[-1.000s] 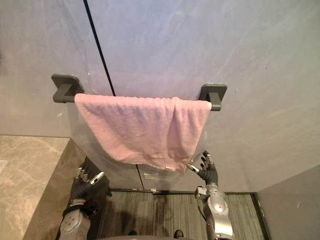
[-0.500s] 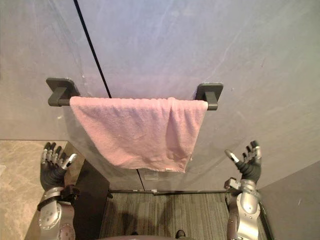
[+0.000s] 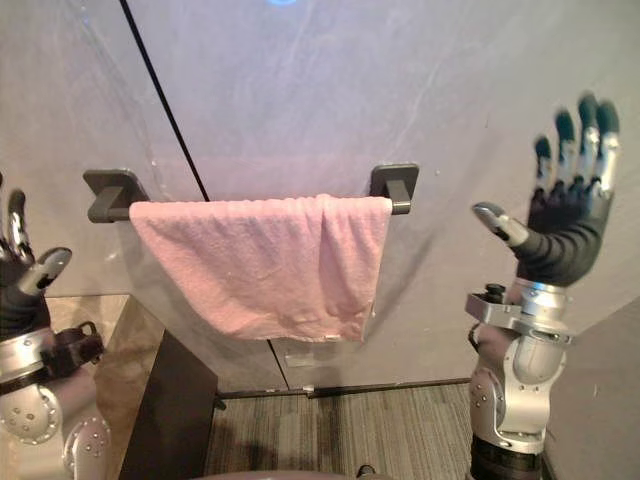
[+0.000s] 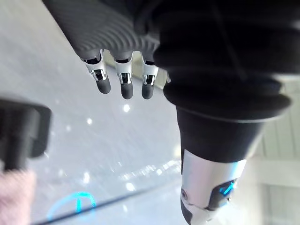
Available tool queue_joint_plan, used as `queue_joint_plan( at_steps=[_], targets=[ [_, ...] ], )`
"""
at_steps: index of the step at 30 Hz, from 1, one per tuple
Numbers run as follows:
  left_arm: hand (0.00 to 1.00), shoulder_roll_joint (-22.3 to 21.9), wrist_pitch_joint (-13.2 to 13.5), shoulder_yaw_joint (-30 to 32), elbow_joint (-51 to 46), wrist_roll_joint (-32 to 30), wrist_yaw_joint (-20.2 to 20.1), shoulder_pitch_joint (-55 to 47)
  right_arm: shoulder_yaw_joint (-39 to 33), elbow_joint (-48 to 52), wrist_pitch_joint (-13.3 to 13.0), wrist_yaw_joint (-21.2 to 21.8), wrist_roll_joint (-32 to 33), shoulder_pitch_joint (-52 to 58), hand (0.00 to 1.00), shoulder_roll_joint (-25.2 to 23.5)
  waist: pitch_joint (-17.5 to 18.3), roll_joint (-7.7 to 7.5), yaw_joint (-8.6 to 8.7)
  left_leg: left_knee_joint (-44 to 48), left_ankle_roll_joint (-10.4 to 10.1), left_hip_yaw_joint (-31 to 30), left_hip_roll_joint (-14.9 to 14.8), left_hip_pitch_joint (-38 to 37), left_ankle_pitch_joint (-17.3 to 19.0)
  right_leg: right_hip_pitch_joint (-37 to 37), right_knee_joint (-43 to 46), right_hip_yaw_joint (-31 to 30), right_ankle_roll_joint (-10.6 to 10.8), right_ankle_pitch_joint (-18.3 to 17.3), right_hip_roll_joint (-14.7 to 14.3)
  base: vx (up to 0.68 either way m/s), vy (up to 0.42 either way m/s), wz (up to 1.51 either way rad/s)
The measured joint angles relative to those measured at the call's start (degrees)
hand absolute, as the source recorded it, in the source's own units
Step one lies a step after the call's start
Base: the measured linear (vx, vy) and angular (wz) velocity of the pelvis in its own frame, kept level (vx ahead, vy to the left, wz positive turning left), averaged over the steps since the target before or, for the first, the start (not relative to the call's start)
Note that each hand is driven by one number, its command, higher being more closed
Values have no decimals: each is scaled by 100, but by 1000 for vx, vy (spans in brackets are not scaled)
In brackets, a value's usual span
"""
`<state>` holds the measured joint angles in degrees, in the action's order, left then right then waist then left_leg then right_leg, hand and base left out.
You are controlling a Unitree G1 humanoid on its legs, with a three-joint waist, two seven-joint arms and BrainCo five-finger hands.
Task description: Organize washtable
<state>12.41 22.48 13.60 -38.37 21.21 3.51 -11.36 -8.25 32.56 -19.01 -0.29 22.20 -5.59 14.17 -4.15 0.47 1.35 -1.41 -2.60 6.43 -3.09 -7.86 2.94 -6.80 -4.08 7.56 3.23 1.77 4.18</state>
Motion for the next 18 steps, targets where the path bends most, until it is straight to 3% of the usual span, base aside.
queue_joint_plan(
  at_steps=[6,8,13,18],
  targets=[
    [0,783,42,-1625,-215,808,-955,293,1871,3,-38,821,849,-432,0,318,16,1,-57,1,2,5,2,-22,-1,-18,6,-6,0,2,-1,-5,-2,0],
    [0,1083,-21,-2112,-120,1169,-1368,300,2403,-62,132,1155,1147,-431,0,511,17,0,-53,0,2,7,6,-58,-1,-54,6,-9,0,2,1,0,0,0],
    [0,1490,-248,-2717,430,1441,-1961,338,2889,-376,427,1650,1528,-420,0,928,37,-8,-47,-1,4,21,2,-107,-1,-91,5,-34,-3,9,-4,-51,-11,-2],
    [0,1749,-388,-3165,1072,1467,-2194,336,3193,-942,622,1820,1671,-305,0,1238,39,-10,-48,-8,4,76,-1,-104,-1,-63,-5,-92,-2,21,-8,-35,-9,-5]
  ],
)
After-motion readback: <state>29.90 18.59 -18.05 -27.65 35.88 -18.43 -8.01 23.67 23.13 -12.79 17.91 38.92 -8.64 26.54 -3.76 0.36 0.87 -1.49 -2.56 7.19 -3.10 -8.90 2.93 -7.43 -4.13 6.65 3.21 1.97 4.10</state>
